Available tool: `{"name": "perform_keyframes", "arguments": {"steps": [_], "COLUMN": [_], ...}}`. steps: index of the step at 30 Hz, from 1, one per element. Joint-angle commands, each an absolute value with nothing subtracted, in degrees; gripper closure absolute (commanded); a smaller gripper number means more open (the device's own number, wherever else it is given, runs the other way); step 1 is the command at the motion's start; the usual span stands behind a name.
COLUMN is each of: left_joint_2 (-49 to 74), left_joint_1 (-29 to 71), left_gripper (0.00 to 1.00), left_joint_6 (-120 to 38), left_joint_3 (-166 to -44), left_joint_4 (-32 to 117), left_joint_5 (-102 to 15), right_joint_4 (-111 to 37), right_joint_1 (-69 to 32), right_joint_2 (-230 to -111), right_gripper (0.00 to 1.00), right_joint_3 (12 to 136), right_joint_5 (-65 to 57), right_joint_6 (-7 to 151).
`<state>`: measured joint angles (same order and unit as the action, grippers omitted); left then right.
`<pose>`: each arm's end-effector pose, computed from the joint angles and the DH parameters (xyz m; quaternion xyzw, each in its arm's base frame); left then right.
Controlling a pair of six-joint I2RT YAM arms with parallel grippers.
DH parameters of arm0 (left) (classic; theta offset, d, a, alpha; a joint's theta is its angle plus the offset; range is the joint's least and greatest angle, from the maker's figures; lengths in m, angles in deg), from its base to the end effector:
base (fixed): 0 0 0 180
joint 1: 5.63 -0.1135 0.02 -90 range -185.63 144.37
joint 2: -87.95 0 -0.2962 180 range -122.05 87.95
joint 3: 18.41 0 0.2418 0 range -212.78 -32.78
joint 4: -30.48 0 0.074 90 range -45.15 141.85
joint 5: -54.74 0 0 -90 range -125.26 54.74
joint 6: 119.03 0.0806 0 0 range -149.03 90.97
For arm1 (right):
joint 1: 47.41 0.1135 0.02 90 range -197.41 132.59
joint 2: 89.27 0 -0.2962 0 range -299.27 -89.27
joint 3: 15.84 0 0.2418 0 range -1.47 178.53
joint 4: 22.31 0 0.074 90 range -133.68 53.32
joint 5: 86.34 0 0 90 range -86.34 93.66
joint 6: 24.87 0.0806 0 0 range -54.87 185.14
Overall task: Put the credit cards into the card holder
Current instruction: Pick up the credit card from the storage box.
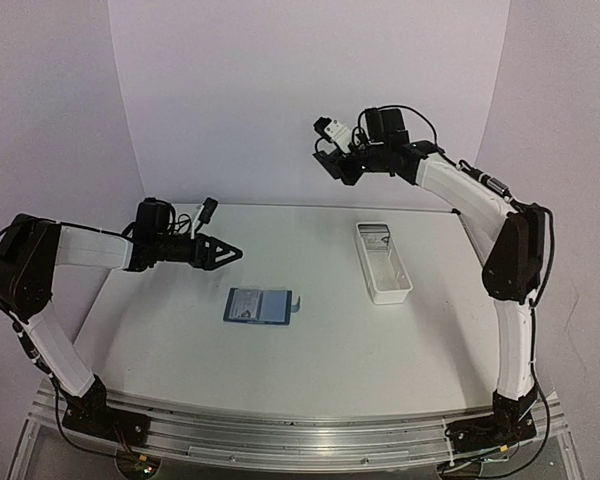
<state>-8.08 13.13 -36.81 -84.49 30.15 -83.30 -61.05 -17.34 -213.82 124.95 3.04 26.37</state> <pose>0.3328 -0.1763 0.2241 0.2793 0.7663 -0.4479 0.3663 0.4868 0.2828 0.3659 -0.4724 0.6842 -0.0376 0.5543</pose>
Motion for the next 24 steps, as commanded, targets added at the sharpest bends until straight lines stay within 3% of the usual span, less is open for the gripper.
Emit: {"name": "perform_keyframes", "arguments": {"steps": [1,4,9,18,24], "left_joint_2": [-4.26,-2.76,-1.88,-4.23,-4.47], "left_joint_1": [12.50,12.22,11.88,11.86,12.49], "left_gripper": [0.14,0.08,0.03,0.19,0.23], "left_joint_6": [-40.31,-40.29,-41.67,-59.14,-63.57], "left_joint_3": [-88.89,-89.87,-92.07,-94.02,-94.93], "left_joint_4": [23.18,22.38,18.74,4.76,0.17], "left_joint_5": [-91.58,-94.87,-99.67,-106.43,-103.61], "right_joint_4": [-34.03,-18.08,-4.22,2.23,2.60], "right_joint_1": [-13.50,-11.82,-9.87,-6.54,-5.18], "right_joint_2": [-207.77,-205.15,-207.06,-207.81,-208.45], "right_gripper": [1.00,1.00,1.00,1.00,1.00], "right_joint_3": [111.43,101.90,98.63,95.30,95.51], "right_joint_5": [-19.30,-25.10,-36.98,-38.58,-39.00], "right_joint_6": [63.60,73.59,86.84,89.96,89.55]}}
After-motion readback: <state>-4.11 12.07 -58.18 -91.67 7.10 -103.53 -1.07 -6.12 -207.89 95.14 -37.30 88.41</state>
